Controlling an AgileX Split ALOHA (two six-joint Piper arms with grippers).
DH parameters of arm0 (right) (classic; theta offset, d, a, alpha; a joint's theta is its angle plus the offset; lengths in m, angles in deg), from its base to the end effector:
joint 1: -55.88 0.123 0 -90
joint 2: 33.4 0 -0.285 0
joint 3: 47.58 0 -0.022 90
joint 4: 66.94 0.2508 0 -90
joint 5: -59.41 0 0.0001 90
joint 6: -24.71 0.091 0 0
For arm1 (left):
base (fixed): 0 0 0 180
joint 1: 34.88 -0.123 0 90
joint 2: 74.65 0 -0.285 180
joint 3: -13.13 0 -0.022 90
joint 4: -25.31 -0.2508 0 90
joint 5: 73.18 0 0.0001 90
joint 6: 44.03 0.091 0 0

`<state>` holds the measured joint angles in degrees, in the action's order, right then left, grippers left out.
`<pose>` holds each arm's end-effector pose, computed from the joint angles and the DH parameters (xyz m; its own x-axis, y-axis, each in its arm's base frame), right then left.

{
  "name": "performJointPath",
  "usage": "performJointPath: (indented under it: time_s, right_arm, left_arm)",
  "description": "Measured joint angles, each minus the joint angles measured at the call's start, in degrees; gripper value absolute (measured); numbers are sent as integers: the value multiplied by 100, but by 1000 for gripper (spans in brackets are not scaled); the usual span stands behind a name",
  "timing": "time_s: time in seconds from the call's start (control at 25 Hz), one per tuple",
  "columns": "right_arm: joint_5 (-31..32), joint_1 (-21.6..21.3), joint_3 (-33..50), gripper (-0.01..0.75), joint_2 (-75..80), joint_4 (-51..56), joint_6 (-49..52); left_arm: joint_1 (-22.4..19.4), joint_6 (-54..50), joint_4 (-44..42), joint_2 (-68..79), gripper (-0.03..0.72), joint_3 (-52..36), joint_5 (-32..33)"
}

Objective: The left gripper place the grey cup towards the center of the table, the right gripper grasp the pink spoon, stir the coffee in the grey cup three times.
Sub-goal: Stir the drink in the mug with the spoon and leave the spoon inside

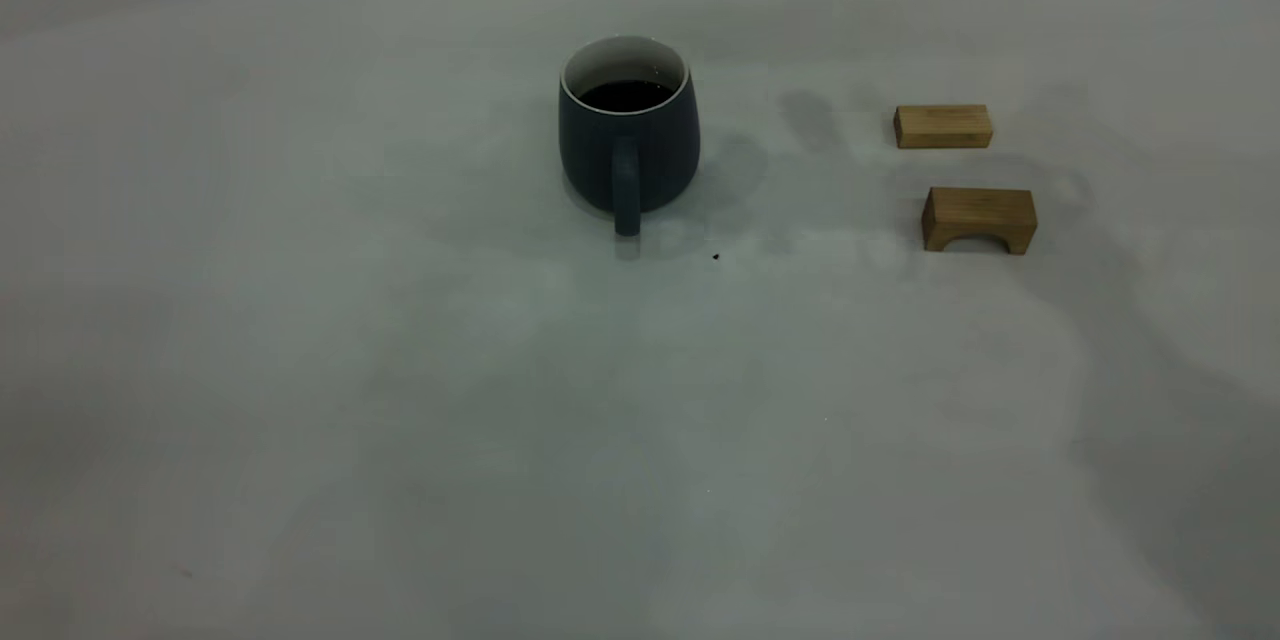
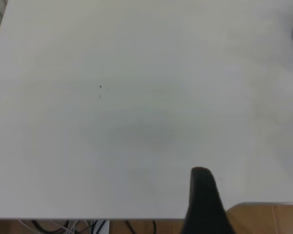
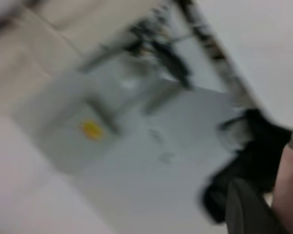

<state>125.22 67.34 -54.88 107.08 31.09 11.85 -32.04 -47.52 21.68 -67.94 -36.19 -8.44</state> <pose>0.4275 0.1706 0.1318 -0.8307 0.2669 0.4885 0.5200 0.0586 0.8522 -0.0090 0.0057 0.2682 -0.5100 -0.0085 -0.8601 -0.0170 0.9999 0.0001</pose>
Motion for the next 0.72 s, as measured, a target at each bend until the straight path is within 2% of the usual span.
performJointPath:
  time_s: [0.24,0.36,0.52,0.72]
  right_arm:
    - [0,4,-5,119,10,189,3196]
    - [0,33,-5,119,21,189,4469]
    - [47,115,-116,119,226,225,5008]
    - [40,191,-830,119,840,219,5028]
  left_arm:
    - [0,0,0,0,567,0,0]
    - [0,0,0,0,567,0,0]
    - [0,0,0,0,567,0,0]
    - [0,0,0,0,567,0,0]
